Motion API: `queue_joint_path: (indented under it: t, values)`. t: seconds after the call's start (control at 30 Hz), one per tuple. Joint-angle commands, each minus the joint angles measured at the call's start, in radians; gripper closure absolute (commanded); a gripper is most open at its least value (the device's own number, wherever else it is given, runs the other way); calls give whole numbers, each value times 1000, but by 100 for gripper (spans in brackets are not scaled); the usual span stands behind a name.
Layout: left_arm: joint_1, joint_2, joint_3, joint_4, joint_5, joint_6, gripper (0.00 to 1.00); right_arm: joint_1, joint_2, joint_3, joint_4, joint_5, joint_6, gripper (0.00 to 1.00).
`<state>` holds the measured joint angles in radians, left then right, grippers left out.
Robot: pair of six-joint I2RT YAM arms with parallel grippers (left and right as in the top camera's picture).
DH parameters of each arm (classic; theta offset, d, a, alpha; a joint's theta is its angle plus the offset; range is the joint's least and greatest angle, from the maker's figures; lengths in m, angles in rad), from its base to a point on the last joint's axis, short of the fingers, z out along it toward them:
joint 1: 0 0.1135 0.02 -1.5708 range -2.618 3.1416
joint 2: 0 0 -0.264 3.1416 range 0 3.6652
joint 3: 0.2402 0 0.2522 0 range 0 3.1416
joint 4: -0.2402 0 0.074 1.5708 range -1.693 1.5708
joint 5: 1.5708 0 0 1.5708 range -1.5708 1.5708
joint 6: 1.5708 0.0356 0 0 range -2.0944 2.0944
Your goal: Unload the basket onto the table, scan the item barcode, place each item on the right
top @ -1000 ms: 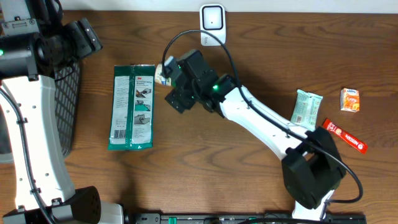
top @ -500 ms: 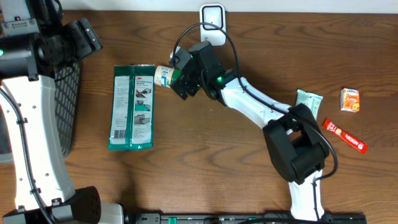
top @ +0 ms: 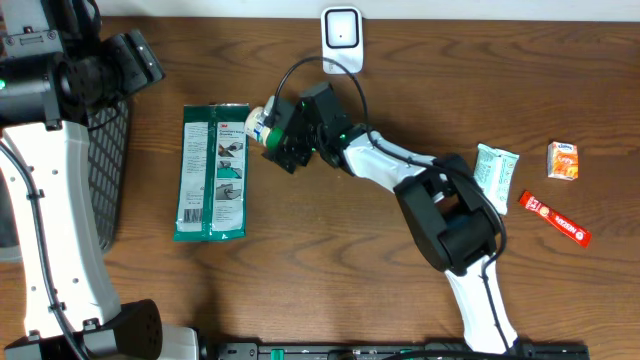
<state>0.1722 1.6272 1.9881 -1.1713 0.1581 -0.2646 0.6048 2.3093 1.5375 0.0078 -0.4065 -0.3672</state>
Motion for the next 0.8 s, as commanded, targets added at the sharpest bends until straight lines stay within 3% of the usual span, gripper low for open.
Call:
queue_joint_path:
  t: [0.0,0.37,0.77]
  values:
    - [3,3,5,-3,6,8,15,-8,6,2,-3,-40,-15,6]
    - [3,3,5,-3,6,8,15,-7,6,2,-3,-116,16,23]
    - [3,3,5,-3,6,8,15,6,6,2,0,-87,87,11]
